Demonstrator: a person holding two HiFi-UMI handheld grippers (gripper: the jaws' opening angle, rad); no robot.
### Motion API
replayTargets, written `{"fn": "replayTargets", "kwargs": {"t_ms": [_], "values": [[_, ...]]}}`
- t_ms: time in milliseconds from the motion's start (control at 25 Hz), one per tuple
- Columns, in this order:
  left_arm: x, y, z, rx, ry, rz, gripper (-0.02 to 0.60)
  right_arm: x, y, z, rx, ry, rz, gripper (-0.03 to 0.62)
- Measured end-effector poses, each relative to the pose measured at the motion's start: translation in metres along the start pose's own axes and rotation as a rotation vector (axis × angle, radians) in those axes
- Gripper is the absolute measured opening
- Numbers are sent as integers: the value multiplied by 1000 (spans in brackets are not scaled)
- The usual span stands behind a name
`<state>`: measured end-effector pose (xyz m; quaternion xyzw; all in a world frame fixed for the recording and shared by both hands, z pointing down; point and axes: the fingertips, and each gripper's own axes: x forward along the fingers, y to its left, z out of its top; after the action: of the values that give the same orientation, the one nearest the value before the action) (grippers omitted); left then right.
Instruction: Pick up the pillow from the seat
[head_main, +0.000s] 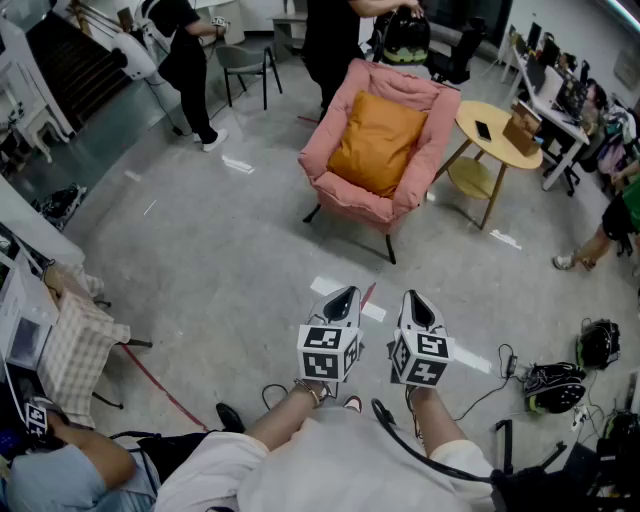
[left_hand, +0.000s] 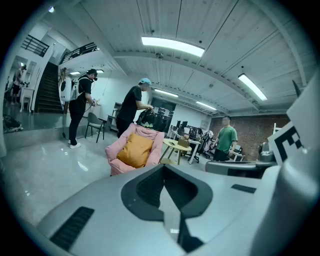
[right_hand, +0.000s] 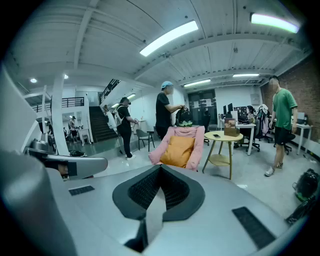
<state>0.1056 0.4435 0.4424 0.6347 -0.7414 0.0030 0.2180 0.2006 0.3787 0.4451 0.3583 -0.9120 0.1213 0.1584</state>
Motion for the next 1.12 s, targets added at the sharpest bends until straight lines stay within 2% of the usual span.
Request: {"fn": "replayTargets", "kwargs": {"t_ms": [320, 560, 880, 1120], "values": [[-3, 26, 7, -13, -7, -6, 8, 13, 21, 3, -1, 7, -15, 28], [1, 46, 14, -11, -18, -20, 8, 23, 32, 9, 31, -31, -31, 29], [15, 58, 10, -31, 5, -25, 8, 28, 9, -2, 85, -3, -100, 29], [46, 58, 10, -43, 17, -24, 8, 52, -13, -3, 98, 17, -105, 29]]}}
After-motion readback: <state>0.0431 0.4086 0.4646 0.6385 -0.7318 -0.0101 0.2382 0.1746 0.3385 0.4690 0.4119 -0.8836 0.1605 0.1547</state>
